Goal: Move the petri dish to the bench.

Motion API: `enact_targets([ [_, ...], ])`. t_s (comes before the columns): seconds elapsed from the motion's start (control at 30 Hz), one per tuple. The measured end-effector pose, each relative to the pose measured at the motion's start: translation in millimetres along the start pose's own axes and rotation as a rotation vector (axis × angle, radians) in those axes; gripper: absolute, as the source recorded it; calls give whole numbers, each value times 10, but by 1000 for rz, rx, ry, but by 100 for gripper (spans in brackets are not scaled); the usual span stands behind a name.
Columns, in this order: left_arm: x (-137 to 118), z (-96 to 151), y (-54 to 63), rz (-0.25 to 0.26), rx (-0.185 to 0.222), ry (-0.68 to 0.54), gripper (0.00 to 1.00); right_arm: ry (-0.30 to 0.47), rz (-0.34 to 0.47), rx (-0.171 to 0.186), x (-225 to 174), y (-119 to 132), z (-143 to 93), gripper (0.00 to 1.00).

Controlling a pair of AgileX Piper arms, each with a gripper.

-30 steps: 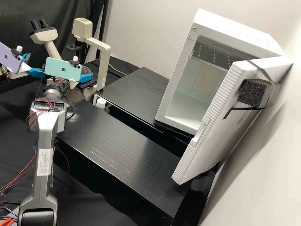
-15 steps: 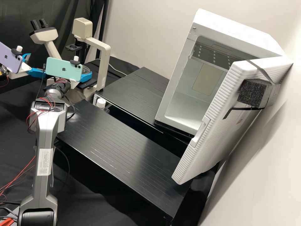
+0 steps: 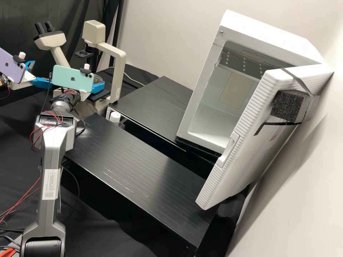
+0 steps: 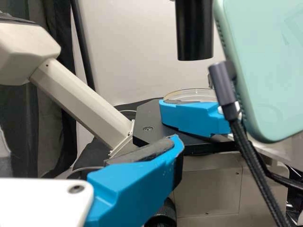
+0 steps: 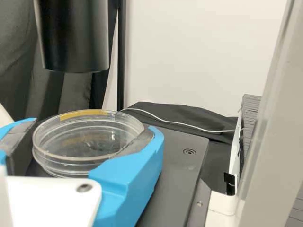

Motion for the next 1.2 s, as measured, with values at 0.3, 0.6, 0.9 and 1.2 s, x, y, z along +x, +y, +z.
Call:
enact_targets([
  [0.3, 0, 0, 0, 0, 0, 0, 100, 39, 12, -9, -187, 267, 118, 0],
  [0.6, 0, 0, 0, 0, 0, 0, 100, 140, 94, -54, -792, 709, 88, 0],
  [0.9, 0, 0, 0, 0, 0, 0, 100, 219, 188, -93, -1501, 940, 281, 0],
  [1.2, 0, 0, 0, 0, 0, 0, 100, 160, 196, -149, -2229, 915, 787, 0],
])
